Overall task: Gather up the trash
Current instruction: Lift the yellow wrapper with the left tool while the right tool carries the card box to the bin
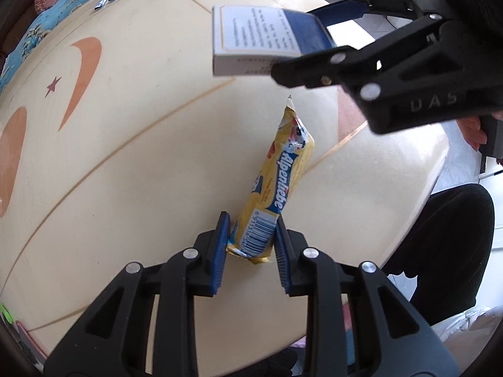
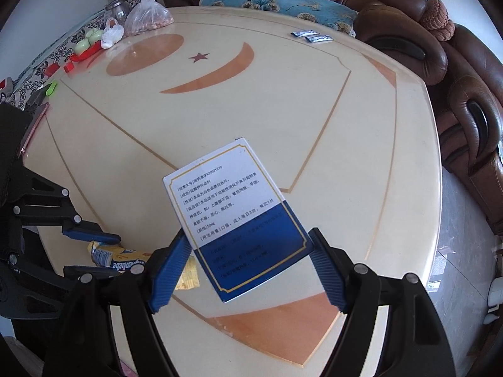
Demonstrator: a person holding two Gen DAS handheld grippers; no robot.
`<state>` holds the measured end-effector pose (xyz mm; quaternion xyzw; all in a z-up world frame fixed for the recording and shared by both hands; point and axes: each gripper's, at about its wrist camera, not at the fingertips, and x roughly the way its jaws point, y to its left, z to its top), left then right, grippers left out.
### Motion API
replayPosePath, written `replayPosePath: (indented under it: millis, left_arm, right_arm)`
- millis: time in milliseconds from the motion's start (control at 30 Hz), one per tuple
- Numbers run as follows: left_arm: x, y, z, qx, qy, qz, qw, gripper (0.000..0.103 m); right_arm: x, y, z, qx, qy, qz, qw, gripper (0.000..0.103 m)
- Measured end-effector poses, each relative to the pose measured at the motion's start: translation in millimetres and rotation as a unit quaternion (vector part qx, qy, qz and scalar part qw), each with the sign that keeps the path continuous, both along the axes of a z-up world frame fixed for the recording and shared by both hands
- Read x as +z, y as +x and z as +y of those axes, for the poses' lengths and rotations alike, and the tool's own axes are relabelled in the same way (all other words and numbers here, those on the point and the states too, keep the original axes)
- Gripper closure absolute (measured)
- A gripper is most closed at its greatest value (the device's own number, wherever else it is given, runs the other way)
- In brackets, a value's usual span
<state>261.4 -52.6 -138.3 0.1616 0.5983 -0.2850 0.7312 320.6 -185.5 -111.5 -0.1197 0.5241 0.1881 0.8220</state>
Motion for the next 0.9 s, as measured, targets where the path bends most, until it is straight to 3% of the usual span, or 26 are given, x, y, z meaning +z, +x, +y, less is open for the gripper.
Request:
replayPosePath:
  millis: [467, 900]
  left_arm:
    - [13.1, 8.8, 41.8, 0.075, -0.028, 0.006, 0.9967, 0.075]
    - [60.0, -26.3, 41.0, 0.096, -0.036, -0.044, 0.9938, 0.075]
  right_arm:
    - [25.8, -21.4, -21.1, -0.033, 0.000, -0.020, 0.999, 0.030]
    - [64.7, -77.7, -6.4, -0.019, -0.001, -0.046, 0.999, 0.030]
